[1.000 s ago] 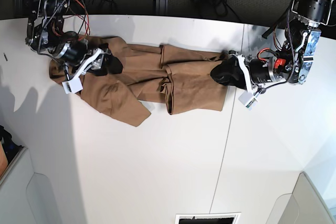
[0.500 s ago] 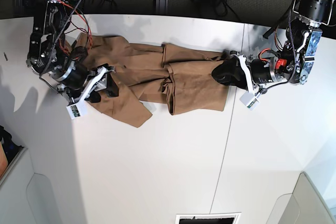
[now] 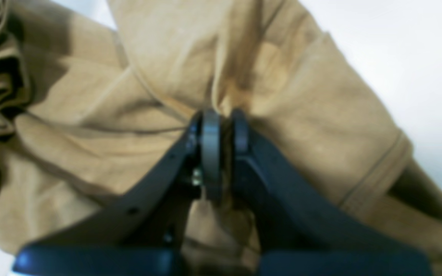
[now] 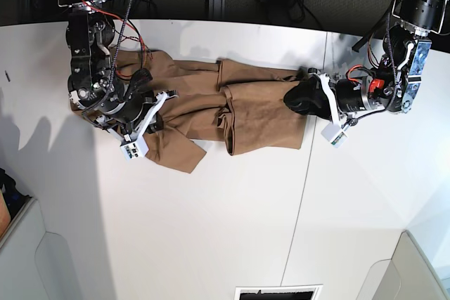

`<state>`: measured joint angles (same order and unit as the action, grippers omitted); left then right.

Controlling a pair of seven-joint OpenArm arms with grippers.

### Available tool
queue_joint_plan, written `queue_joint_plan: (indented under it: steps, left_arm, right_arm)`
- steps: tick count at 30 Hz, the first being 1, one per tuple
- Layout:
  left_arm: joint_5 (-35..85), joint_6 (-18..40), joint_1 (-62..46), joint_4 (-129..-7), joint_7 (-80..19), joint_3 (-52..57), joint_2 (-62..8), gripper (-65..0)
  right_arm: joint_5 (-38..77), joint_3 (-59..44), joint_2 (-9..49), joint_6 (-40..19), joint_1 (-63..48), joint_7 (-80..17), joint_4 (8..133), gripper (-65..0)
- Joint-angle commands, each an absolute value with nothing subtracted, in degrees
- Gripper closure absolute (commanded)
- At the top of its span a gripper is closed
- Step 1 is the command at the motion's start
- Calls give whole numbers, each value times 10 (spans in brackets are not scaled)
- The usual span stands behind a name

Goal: Layout the t-shirt on the table in an organized manner, then fold the t-shirt properly
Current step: 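Drag the shirt end with the right gripper to flatten the shirt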

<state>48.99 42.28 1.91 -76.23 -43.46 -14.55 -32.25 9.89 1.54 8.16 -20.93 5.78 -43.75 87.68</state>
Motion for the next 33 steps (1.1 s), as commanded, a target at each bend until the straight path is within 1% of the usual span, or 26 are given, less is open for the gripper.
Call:
queue_joint_plan:
  steps: [1,6,11,14,15,19,21,22,24,30,33]
  left_arm:
    - [443,400,17,-759,-478,-145,-333,-241]
    - [438,400,17,-759,-478,-145,-334,-241]
    - [436,400,17,-759,-478,-145,-334,-241]
    - [437,400,17,-759,-478,-145,-333,-241]
    - [437,400,17,-759,-478,-145,-333,-241]
    - [437,400,17,-759,-478,-145,-333,-241]
    - [437,400,17,-759,-478,-145,-333,-241]
    - [437,400,17,-759,-478,-145,-333,-241]
    - [437,400,17,-759,-478,-145,-333,-241]
    - [436,400,17,-759,-481,-145,-334,-241]
    - [436,400,18,-759,-480,-145,-334,-241]
  right_arm:
    - [94,8,95,-201,73,-431,884,0]
    - [94,-32,128,-182,90,-430,884,0]
    - [98,-89,169,-182,93,-428,884,0]
    - [126,-107,193,-182,93,-430,884,0]
    - [135,-110,200,-182,93,-431,884,-15]
    - [149,-113,218,-182,93,-431,884,-219]
    - [152,-113,218,-182,93,-431,884,-289]
    - [152,-113,218,-182,93,-431,884,-301]
    - [152,-113,218,-179,93,-431,884,-301]
    - [122,-113,218,-137,93,-436,884,-300]
    - [132,-114,218,-135,93,-442,886,-300]
